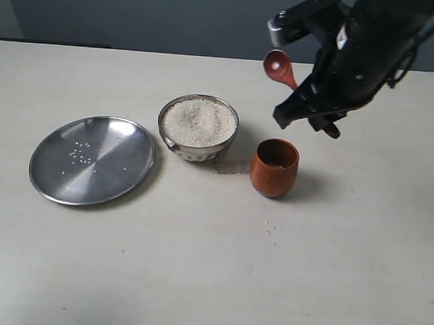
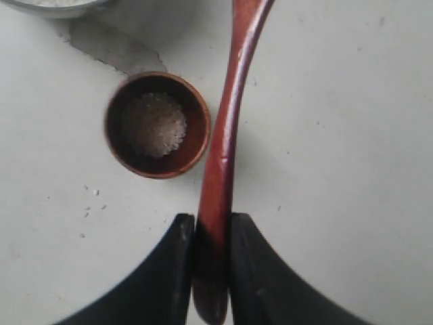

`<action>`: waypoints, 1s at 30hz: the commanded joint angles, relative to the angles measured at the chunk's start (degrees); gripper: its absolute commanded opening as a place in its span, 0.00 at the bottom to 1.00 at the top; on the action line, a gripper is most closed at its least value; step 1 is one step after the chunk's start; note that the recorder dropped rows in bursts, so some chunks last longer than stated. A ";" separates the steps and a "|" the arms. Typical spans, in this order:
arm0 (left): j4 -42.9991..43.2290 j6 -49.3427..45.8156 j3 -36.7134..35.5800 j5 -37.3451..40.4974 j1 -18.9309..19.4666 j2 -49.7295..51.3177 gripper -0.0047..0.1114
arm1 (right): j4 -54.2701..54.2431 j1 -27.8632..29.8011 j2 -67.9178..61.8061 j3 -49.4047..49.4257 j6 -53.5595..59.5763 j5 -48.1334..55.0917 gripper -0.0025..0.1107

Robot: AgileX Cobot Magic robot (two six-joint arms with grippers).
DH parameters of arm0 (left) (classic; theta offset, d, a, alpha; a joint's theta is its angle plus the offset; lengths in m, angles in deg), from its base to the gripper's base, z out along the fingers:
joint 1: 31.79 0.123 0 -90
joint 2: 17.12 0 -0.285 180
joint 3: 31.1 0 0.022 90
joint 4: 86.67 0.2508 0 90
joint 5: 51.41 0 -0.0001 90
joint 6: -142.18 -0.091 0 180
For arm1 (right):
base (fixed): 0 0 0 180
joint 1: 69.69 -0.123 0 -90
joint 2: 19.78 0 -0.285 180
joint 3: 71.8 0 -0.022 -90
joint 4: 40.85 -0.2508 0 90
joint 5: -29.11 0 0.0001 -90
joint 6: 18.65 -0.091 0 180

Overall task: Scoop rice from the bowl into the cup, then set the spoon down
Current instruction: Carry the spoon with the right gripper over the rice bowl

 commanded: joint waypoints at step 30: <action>0.31 0.06 -0.16 -0.14 0.07 -0.21 0.04 | 1.40 -11.59 -27.78 -25.69 -5.11 9.05 0.02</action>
